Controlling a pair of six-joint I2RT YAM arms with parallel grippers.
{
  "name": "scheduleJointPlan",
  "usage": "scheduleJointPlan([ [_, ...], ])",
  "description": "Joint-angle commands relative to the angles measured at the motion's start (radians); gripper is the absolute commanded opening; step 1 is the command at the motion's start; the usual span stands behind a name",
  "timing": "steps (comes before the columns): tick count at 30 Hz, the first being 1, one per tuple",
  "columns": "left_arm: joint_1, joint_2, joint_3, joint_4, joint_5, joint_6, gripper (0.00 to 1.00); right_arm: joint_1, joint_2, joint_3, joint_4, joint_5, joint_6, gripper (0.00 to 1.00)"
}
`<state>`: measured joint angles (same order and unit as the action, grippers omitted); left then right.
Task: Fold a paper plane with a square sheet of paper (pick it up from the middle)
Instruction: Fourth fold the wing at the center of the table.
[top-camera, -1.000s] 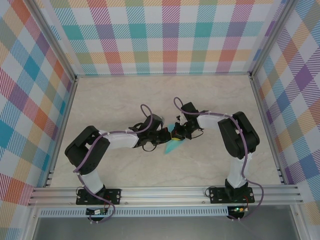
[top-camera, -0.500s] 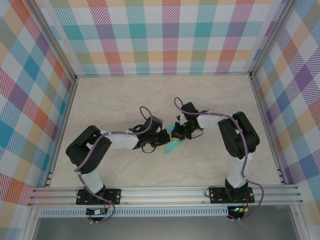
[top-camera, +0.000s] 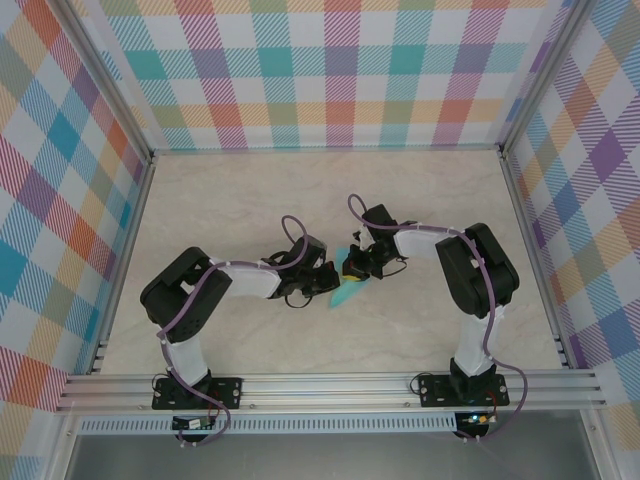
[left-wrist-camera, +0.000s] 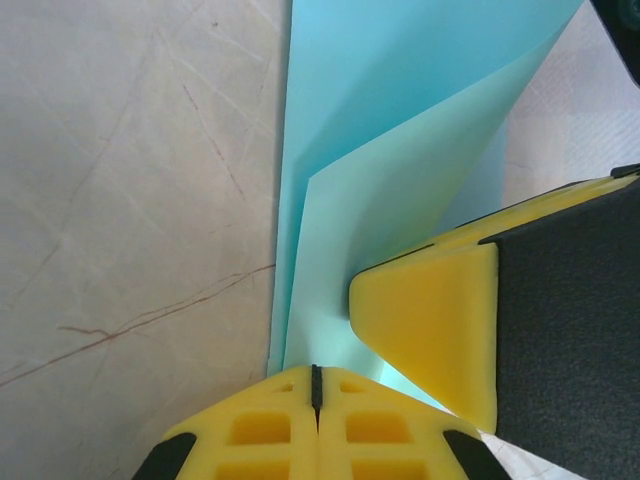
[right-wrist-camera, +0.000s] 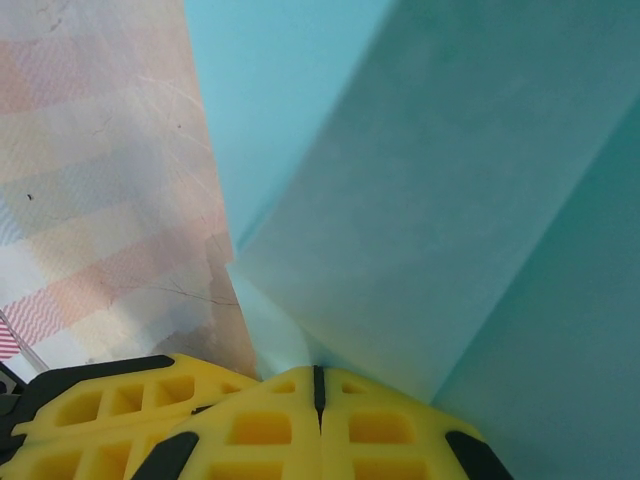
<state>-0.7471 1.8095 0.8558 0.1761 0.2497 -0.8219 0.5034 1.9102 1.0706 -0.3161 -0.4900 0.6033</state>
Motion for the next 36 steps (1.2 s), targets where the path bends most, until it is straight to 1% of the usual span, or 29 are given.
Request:
scheduleJointPlan([
  [1,0.007,0.025,0.014,-0.124,-0.029,0.022,0.0,0.0,-0.004,-0.041,0.042,0.019,-0.07,0.0],
  [5,0.006,0.038,0.021,-0.221,-0.047,0.044,0.0,-0.003,-0.04,-0.084,0.14,0.031,-0.153,0.0],
  [8,0.004,0.061,0.044,-0.294,-0.053,0.066,0.0,-0.007,-0.056,-0.123,0.201,0.058,-0.187,0.0],
  [10,0.001,0.073,0.057,-0.332,-0.063,0.076,0.0,-0.022,-0.059,-0.146,0.227,0.072,-0.187,0.0],
  [15,-0.009,0.104,0.072,-0.401,-0.083,0.095,0.0,-0.103,-0.07,-0.187,0.303,0.073,-0.142,0.0],
  [21,-0.012,0.109,0.068,-0.426,-0.099,0.102,0.0,-0.167,-0.084,-0.136,0.287,0.083,-0.124,0.0],
  [24,-0.015,0.107,0.075,-0.422,-0.097,0.104,0.0,-0.171,-0.126,-0.131,0.297,0.044,-0.115,0.0],
  [29,-0.021,0.114,0.096,-0.427,-0.097,0.109,0.0,-0.158,-0.191,-0.183,0.36,-0.058,-0.078,0.0],
  [33,-0.023,0.119,0.105,-0.43,-0.096,0.111,0.0,-0.13,-0.18,-0.191,0.361,-0.091,-0.081,0.0],
  [36,-0.024,0.123,0.109,-0.433,-0.098,0.11,0.0,-0.109,-0.129,-0.154,0.324,-0.118,-0.096,0.0],
])
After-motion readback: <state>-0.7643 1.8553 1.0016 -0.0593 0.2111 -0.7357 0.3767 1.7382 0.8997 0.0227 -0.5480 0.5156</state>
